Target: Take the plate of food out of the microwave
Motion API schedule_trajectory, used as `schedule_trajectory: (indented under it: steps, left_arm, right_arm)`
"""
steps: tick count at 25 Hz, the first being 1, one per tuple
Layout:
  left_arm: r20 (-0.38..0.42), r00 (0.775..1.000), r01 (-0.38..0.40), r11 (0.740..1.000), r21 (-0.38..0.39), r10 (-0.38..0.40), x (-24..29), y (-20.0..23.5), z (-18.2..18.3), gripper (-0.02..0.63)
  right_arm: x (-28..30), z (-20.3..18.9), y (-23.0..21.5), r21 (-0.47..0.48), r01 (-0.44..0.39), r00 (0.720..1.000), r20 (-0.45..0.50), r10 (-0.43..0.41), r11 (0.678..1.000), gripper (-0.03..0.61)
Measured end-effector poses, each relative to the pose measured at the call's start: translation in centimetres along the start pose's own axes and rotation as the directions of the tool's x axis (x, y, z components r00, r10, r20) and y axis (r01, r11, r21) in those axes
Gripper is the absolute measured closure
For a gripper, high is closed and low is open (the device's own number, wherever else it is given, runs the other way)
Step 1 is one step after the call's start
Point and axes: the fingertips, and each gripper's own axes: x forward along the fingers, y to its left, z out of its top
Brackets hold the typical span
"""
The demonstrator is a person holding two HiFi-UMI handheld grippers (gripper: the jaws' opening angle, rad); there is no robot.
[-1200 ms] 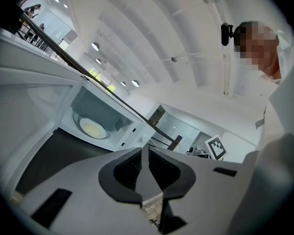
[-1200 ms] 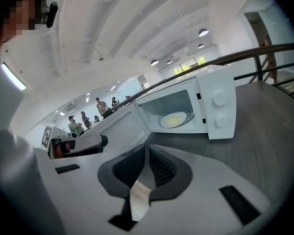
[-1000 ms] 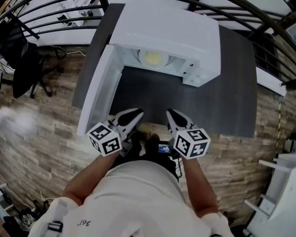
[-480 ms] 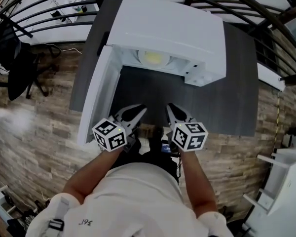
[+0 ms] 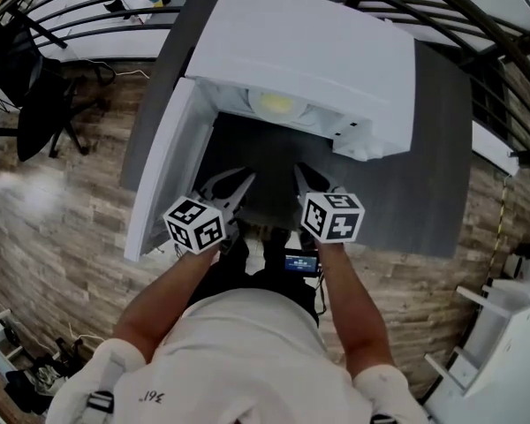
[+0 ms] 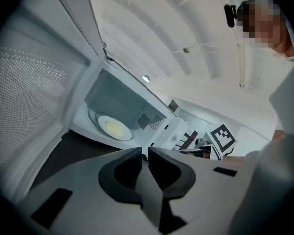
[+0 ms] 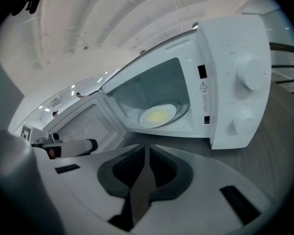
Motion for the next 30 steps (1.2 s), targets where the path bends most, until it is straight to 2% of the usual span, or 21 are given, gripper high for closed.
schedule_trajectory:
  steps: [4, 10, 16, 19, 24, 27, 30]
  left_arm:
    - [-0.009, 1.000, -0.020, 1.000, -0.005, 0.020, 1.2, 1.3, 0.1, 0.584]
    - [-0.026, 0.999, -0.048, 0.999, -0.020, 0.047, 2.8, 3.5, -0.1, 0.584]
    - [-0.024, 0.997, -0.073, 0.994, -0.087, 0.071, 4.0, 5.8, -0.5, 0.584]
    - [-0.022, 0.997, -0.079, 0.990, -0.115, 0.077, 4.5, 6.3, -0.4, 0.584]
    - [-0.019, 0.997, -0.081, 0.983, -0.164, 0.079, 5.5, 7.3, -0.6, 0.584]
    - [-0.021, 0.997, -0.075, 0.983, -0.170, 0.072, 6.0, 7.9, -0.5, 0.584]
    - [-0.025, 0.997, -0.072, 0.982, -0.177, 0.068, 6.3, 8.2, -0.6, 0.584]
  right_arm:
    - [1.9, 0.3, -0.8, 0.009, 0.000, 1.000, -0.016, 0.000, 1.000, 0.566]
    - [4.6, 1.2, -1.9, 0.080, 0.004, 1.000, -0.014, -0.003, 0.997, 0.566]
    - [7.2, 2.6, -2.9, 0.211, 0.003, 1.000, 0.025, -0.008, 0.977, 0.566]
    - [8.4, 3.4, -3.5, 0.307, -0.015, 0.998, 0.063, -0.004, 0.951, 0.535]
    - [10.2, 4.8, -4.6, 0.465, -0.060, 0.990, 0.143, -0.008, 0.883, 0.534]
    - [11.2, 5.6, -4.4, 0.517, -0.100, 0.983, 0.181, 0.006, 0.850, 0.506]
    - [12.0, 5.7, -4.7, 0.538, -0.097, 0.984, 0.180, -0.002, 0.837, 0.506]
